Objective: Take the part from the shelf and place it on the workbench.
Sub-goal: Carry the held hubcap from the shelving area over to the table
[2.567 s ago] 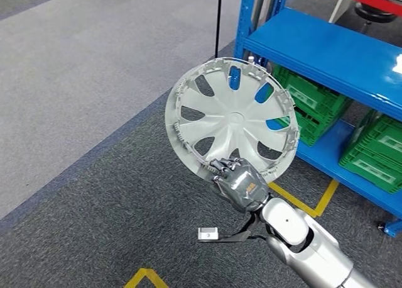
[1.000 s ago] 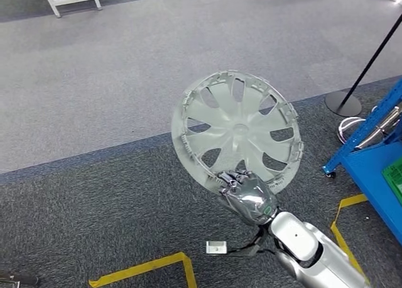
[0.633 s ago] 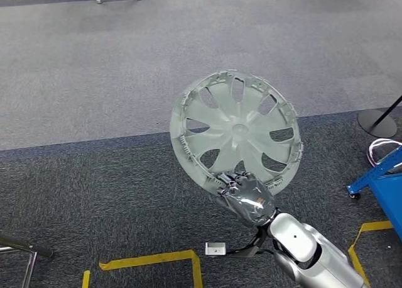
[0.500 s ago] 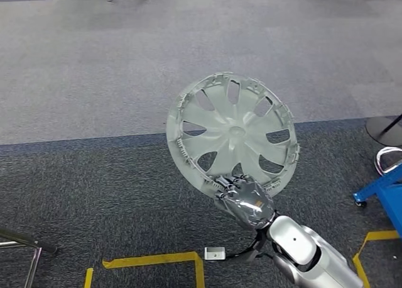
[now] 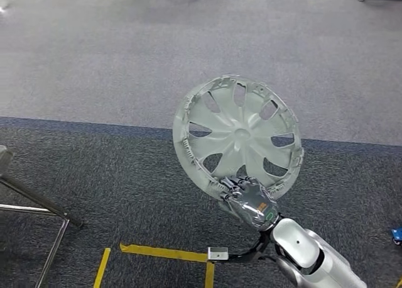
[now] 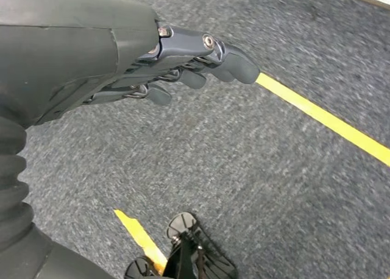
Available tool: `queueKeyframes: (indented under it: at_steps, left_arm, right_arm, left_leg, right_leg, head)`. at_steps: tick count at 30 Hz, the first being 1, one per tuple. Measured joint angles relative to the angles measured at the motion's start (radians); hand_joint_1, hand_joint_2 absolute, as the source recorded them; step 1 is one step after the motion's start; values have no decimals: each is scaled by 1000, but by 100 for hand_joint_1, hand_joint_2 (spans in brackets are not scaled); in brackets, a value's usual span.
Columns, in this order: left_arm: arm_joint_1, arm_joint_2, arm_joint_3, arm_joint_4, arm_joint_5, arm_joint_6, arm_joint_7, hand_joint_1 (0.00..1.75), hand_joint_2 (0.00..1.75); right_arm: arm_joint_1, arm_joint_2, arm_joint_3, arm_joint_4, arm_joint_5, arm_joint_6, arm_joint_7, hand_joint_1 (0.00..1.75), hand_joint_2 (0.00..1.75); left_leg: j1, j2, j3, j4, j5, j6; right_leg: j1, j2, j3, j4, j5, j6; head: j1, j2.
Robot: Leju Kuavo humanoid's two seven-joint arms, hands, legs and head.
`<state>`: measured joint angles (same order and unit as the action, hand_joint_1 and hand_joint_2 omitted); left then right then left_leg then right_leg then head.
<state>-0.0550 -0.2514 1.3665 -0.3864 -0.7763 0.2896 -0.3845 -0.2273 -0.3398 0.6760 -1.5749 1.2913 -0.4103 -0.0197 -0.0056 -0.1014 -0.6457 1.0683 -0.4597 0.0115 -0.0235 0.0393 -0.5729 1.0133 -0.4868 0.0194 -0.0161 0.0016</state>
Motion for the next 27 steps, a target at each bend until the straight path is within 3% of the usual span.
queueKeyframes:
  at_steps: [2,5,6,7,9,10,11,12,14,15,17,19,20,21,22,23,25,27]
  left_arm:
    - [0,0,0,0,-1,1,0,0,175]
    - [-1,1,0,0,-1,2,0,0,175]
    - [-1,1,0,0,-3,2,0,0,175]
    - [-1,2,0,0,-4,4,1,0,175]
    - [-1,4,0,0,-8,6,2,0,175]
    - [-1,5,0,0,-9,7,3,0,175]
    - [-2,5,0,0,-9,7,3,0,175]
    - [-1,5,0,0,-9,7,4,0,175]
    - [0,5,0,0,-10,7,4,0,175]
    - [2,5,0,0,-10,8,4,0,175]
    - [2,6,0,0,-10,9,4,0,175]
    - [0,6,-1,0,-11,9,4,0,175]
    - [-2,6,-1,0,-12,8,4,0,175]
    - [-2,6,-1,0,-14,7,4,0,175]
    - [-2,6,-1,0,-15,6,5,0,175]
    - [-2,6,-1,0,-16,5,7,0,175]
    - [-2,5,-1,0,-18,3,9,0,175]
    - [-2,5,-1,0,-19,2,12,0,175]
  right_arm:
    - [0,0,-2,0,1,0,2,175,175]
    - [0,0,-2,0,1,0,2,175,175]
    - [1,0,-1,0,2,-1,1,175,175]
    - [1,0,-1,0,3,-1,1,175,175]
    - [3,0,-1,1,5,-2,1,175,175]
    - [4,0,-2,0,6,-3,1,175,175]
    - [4,0,-2,0,6,-3,1,175,175]
    - [4,0,-2,0,7,-4,1,175,175]
    - [4,0,-1,-1,8,-5,1,175,175]
    - [4,0,-1,-2,9,-5,1,175,175]
    - [4,0,-2,-3,9,-6,2,175,175]
    - [8,0,-2,-4,10,-7,2,175,175]
    - [11,0,-2,-4,10,-7,2,175,175]
    - [14,0,-2,-4,10,-8,3,175,175]
    - [16,0,-2,-4,11,-8,3,175,175]
    - [18,0,-2,-4,11,-8,3,175,175]
    - [19,0,-3,-4,11,-8,4,175,175]
    - [20,0,-3,-4,11,-10,4,175,175]
  left_leg:
    - [-2,42,-9,25,-18,-4]
    - [-1,52,-18,46,-30,-6]
    - [2,63,-46,107,-52,-11]
    - [6,77,-54,128,-52,-15]
    - [10,128,-33,97,-27,-20]
    - [7,151,3,24,3,-15]
    - [3,167,19,-12,10,-8]
    - [-2,173,22,-25,7,-1]
    - [-4,149,21,-29,8,13]
    - [-4,137,22,-32,9,19]
    - [1,116,26,-37,11,31]
    - [2,93,27,-37,10,38]
    - [1,79,27,-37,9,40]
    - [0,64,28,-36,8,41]
    - [-1,48,30,-36,8,41]
    - [-1,33,32,-35,8,40]
    - [-1,6,33,-32,5,36]
    - [3,-17,27,-29,6,26]
  right_leg:
    - [0,-12,5,-4,-1,-7]
    - [1,-17,6,-4,-1,-8]
    - [2,-35,8,-4,-4,-9]
    - [3,-60,13,-3,-8,-8]
    - [6,-114,25,-3,-19,-3]
    - [9,-128,29,-2,-24,3]
    - [12,-137,31,-1,-28,8]
    - [14,-147,33,-2,-30,13]
    - [13,-164,39,-5,-36,24]
    - [11,-155,38,0,-44,30]
    - [7,-105,6,65,-84,36]
    - [7,-58,-68,200,-140,35]
    - [7,-50,-102,255,-153,34]
    - [8,-45,-122,280,-148,31]
    - [8,-41,-124,266,-124,28]
    - [9,-32,-106,212,-83,24]
    - [6,14,-48,79,-18,17]
    - [5,46,-14,15,-6,14]
  head:
    - [-3,0]
    - [-3,0]
    - [-3,0]
    - [-3,0]
    - [-3,0]
    - [-3,0]
    - [-2,0]
    - [-1,0]
    - [-2,0]
    - [-1,0]
    - [4,0]
    - [8,0]
    - [9,0]
    - [9,0]
    - [9,0]
    - [9,0]
    - [9,0]
    - [8,0]
